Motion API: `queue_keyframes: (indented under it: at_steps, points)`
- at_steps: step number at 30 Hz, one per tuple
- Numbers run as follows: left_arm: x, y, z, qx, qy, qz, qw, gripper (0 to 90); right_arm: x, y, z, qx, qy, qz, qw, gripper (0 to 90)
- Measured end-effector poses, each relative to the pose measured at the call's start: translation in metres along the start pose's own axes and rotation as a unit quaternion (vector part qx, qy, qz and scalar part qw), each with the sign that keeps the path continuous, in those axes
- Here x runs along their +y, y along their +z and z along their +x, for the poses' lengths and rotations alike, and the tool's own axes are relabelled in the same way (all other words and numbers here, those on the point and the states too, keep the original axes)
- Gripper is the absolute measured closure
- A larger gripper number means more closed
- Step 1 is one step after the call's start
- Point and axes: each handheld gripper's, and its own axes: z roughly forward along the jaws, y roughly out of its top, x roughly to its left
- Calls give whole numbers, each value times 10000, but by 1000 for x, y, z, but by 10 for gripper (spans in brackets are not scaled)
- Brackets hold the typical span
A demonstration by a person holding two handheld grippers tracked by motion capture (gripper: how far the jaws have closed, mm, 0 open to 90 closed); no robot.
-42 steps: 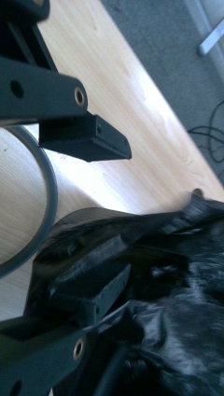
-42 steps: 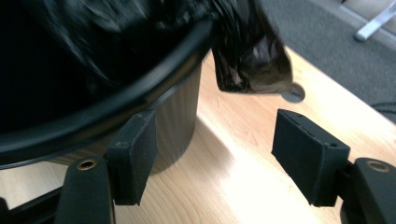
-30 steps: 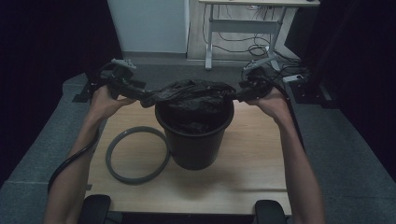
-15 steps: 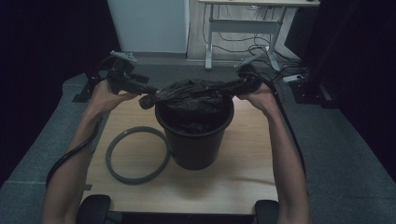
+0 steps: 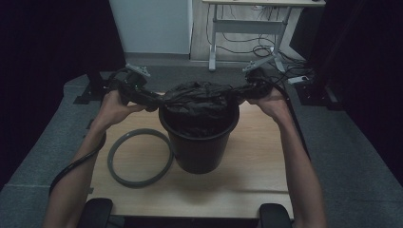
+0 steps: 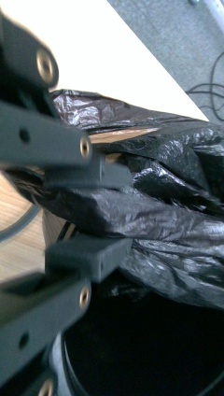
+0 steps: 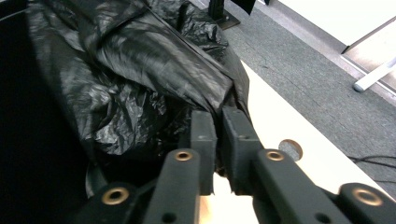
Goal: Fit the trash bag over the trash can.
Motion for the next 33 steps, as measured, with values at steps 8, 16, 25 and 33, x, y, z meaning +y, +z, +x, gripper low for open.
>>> queue_keyframes:
  at_steps: [8,16,25,33]
  points:
    - [-6,-12,-15,-328,159,-121,9993,813,-14,-26,22,105,-150,203,9996,873]
    - [-7,-14,-13,-222,157,-146,9995,549,-14,-36,15,-225,-134,-61,9996,398]
    - [-3,-4,-11,-105,113,-47,9999,600,3,14,-4,160,-331,23,9993,481]
    - [-6,-8,-19,-175,235,-159,9994,825,-3,-3,6,30,-601,-117,9981,858]
